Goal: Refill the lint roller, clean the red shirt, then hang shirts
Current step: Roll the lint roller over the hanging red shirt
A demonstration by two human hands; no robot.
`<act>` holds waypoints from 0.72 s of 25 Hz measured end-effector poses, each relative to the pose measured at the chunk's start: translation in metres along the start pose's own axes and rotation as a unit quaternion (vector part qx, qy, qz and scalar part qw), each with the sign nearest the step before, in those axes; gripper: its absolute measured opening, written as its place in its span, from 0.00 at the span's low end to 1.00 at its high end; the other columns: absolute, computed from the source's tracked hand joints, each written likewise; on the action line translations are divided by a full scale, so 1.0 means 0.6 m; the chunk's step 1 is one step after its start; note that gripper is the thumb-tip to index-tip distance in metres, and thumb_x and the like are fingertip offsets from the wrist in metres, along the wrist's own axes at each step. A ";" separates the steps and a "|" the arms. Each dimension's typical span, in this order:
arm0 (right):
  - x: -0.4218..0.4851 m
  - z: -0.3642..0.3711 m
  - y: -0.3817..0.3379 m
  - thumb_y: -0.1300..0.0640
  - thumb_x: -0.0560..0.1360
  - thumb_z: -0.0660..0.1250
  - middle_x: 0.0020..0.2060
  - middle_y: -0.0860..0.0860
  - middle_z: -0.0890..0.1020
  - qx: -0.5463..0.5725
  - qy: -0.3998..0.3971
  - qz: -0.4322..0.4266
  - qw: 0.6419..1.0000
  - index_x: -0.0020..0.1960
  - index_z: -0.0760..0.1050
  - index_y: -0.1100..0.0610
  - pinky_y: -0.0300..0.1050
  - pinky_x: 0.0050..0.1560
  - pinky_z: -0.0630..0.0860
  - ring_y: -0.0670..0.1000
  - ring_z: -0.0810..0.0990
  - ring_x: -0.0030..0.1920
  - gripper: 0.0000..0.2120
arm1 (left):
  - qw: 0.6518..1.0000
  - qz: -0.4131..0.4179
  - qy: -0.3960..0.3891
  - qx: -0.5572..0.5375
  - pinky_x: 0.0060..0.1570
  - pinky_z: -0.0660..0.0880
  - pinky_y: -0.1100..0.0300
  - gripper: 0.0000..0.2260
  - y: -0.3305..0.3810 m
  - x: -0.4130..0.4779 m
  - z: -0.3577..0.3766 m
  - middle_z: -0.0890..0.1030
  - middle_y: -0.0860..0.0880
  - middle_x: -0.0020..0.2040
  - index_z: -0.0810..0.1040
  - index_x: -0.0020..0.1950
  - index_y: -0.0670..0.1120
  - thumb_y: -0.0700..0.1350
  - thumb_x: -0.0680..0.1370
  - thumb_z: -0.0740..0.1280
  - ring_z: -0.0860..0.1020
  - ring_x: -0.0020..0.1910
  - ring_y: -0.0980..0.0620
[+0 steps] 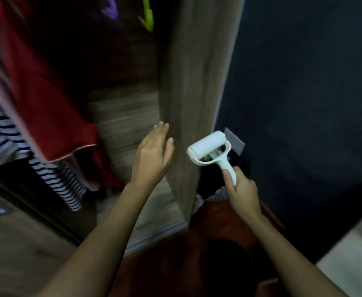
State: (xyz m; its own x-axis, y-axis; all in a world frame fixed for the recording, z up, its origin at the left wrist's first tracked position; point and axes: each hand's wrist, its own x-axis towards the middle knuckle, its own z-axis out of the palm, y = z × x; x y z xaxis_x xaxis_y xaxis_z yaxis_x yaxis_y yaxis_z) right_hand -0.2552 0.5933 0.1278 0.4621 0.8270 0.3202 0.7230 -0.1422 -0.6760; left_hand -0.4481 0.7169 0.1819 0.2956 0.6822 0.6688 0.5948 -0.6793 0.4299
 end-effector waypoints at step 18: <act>-0.457 -0.531 0.665 0.42 0.78 0.53 0.39 0.59 0.82 -0.210 -0.025 0.326 0.922 0.54 0.71 0.58 0.49 0.37 0.70 0.62 0.80 0.41 0.20 | 0.890 0.093 -0.432 -0.113 0.68 0.64 0.49 0.22 0.689 -0.396 0.562 0.68 0.35 0.69 0.66 0.69 0.35 0.47 0.80 0.56 0.66 0.70 0.38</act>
State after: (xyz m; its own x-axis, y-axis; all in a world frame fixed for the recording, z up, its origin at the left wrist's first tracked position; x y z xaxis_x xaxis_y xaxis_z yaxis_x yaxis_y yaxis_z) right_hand 0.0702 0.1368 -0.0181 0.8515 0.5146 -0.1006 0.4408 -0.8065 -0.3940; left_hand -0.0202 0.3652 -0.0037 0.8957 0.4395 0.0681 0.3386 -0.7732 0.5362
